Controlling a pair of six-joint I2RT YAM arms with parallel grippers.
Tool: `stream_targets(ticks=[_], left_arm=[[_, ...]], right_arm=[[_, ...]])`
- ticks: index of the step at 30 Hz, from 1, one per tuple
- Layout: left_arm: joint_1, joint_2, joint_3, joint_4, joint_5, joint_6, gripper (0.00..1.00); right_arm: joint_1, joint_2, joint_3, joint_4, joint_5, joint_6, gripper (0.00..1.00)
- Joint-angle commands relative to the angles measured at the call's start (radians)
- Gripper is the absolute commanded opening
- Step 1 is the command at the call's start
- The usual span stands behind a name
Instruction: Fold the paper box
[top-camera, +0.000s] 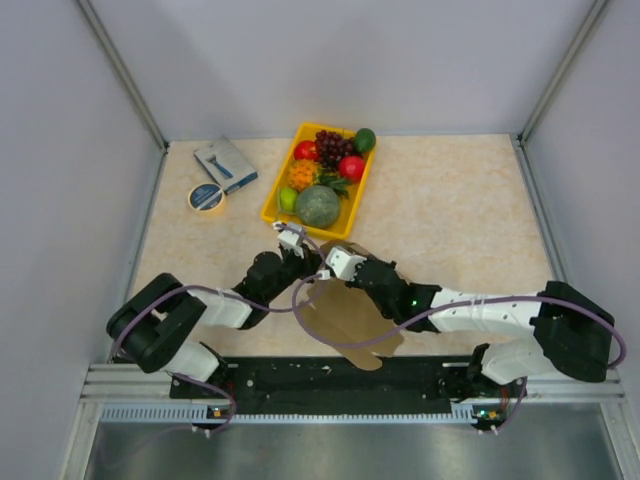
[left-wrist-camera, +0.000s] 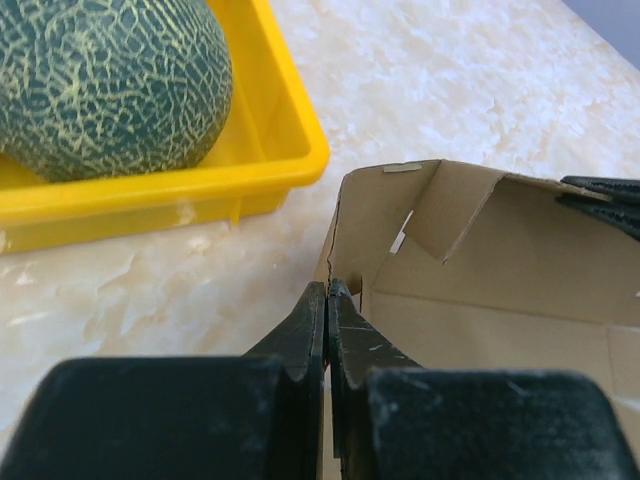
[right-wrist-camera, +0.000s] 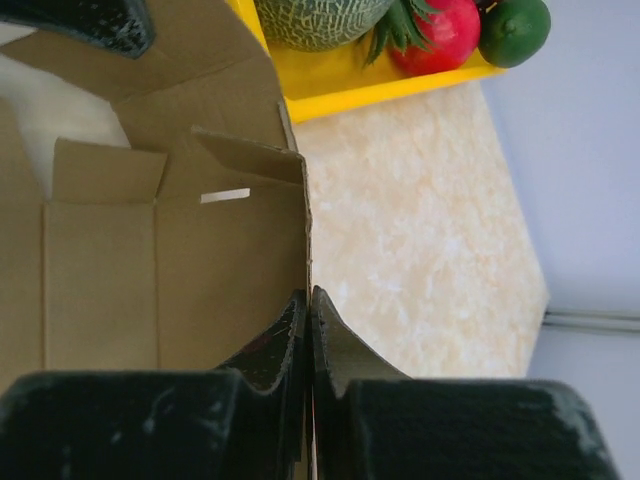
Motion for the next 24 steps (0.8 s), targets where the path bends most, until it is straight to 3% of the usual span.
stream_targets(ticks=[1, 5, 6, 9, 10, 12, 13, 14, 15, 16, 17, 21, 24], left_arm=[[-0.007, 0.053, 0.069, 0.163, -0.015, 0.016, 0.0], [-0.007, 0.072, 0.053, 0.196, -0.012, 0.025, 0.0], [-0.007, 0.075, 0.042, 0.21, -0.02, 0.022, 0.0], [-0.007, 0.086, 0.02, 0.25, -0.022, 0.024, 0.0], [-0.007, 0.087, 0.019, 0.25, -0.035, 0.03, 0.0], [-0.01, 0.081, 0.013, 0.252, -0.078, 0.03, 0.0], [-0.01, 0.075, 0.008, 0.255, -0.09, 0.025, 0.0], [-0.013, 0.061, 0.007, 0.247, -0.125, 0.024, 0.0], [-0.016, 0.055, 0.01, 0.215, -0.149, 0.019, 0.0], [-0.019, 0.05, 0.014, 0.195, -0.161, 0.016, 0.0], [-0.022, 0.046, 0.022, 0.186, -0.175, 0.016, 0.0], [-0.023, 0.06, 0.028, 0.189, -0.236, 0.027, 0.0], [-0.025, 0.061, 0.028, 0.181, -0.25, 0.027, 0.0]], right_arm=[[0.008, 0.035, -0.019, 0.197, 0.073, -0.154, 0.0], [0.005, 0.041, -0.045, 0.214, 0.044, -0.212, 0.01], [0.007, 0.044, -0.034, 0.167, 0.047, -0.188, 0.05], [0.007, 0.02, 0.015, -0.003, 0.024, 0.002, 0.34], [0.01, 0.005, 0.034, -0.069, 0.014, 0.068, 0.47], [0.013, -0.02, 0.105, -0.201, 0.042, 0.29, 0.56], [0.013, -0.058, 0.137, -0.357, 0.088, 0.39, 0.69], [0.011, -0.078, 0.174, -0.472, 0.11, 0.631, 0.74], [0.013, -0.107, 0.235, -0.549, 0.083, 0.713, 0.75], [0.014, -0.159, 0.266, -0.702, 0.046, 0.798, 0.99], [0.013, -0.193, 0.303, -0.751, -0.041, 0.96, 0.99], [0.013, -0.336, 0.326, -0.871, -0.265, 1.231, 0.99], [0.011, -0.431, 0.32, -0.9, -0.295, 1.485, 0.99]])
